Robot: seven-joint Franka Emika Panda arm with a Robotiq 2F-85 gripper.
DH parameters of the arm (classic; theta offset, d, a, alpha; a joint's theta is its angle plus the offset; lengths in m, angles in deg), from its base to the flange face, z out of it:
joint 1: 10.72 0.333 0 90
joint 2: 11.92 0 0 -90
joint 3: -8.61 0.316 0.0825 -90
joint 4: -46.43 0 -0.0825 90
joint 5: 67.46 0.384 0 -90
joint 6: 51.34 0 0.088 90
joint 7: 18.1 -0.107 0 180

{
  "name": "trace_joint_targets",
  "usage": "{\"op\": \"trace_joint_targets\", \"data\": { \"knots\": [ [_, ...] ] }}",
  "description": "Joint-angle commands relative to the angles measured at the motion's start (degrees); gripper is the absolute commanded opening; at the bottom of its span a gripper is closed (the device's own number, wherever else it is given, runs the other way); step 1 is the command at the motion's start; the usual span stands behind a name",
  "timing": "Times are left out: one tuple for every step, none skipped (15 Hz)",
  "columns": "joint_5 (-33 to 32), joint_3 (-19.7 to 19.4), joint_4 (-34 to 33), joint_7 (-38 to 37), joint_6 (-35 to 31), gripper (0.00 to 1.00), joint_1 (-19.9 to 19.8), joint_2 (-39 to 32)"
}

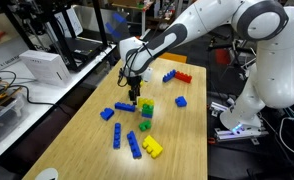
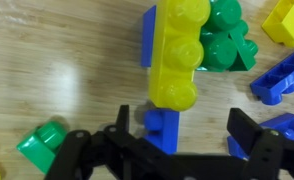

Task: Attach a three piece yellow Lego to the stack of Legos

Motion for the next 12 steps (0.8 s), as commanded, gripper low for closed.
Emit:
{"op": "trace_joint_targets", "data": {
  "knots": [
    [-3.22,-0.51,1.12,-4.06,-2.0,1.0,1.15,-0.16],
    [-4.13,-0.61,1.12,-5.04,-1.84,1.0,1.34,-0.19],
    [-5.06,-0.72,1.12,-6.07,-1.8,1.0,1.54,-0.25],
    [-5.89,-0.77,1.08,-6.93,-1.63,1.0,1.72,-0.37],
    [-6.62,-0.8,1.05,-7.74,-1.43,1.0,1.87,-0.48],
    [-7.37,-0.8,1.18,-8.41,-1.42,1.0,2.07,-0.53],
    [-7.93,-0.74,1.21,-8.87,-1.32,1.0,2.19,-0.63],
    [-8.6,-0.76,1.27,-9.49,-1.31,1.0,2.43,-0.69],
    [-9.13,-0.72,1.41,-9.84,-1.32,1.0,2.6,-0.68],
    [-9.74,-0.7,1.56,-10.15,-1.35,0.75,2.85,-0.63],
    [-10.29,-0.69,1.71,-10.43,-1.42,0.72,3.08,-0.6],
    [-10.78,-0.67,1.82,-10.66,-1.4,0.66,3.27,-0.59]
  ]
}}
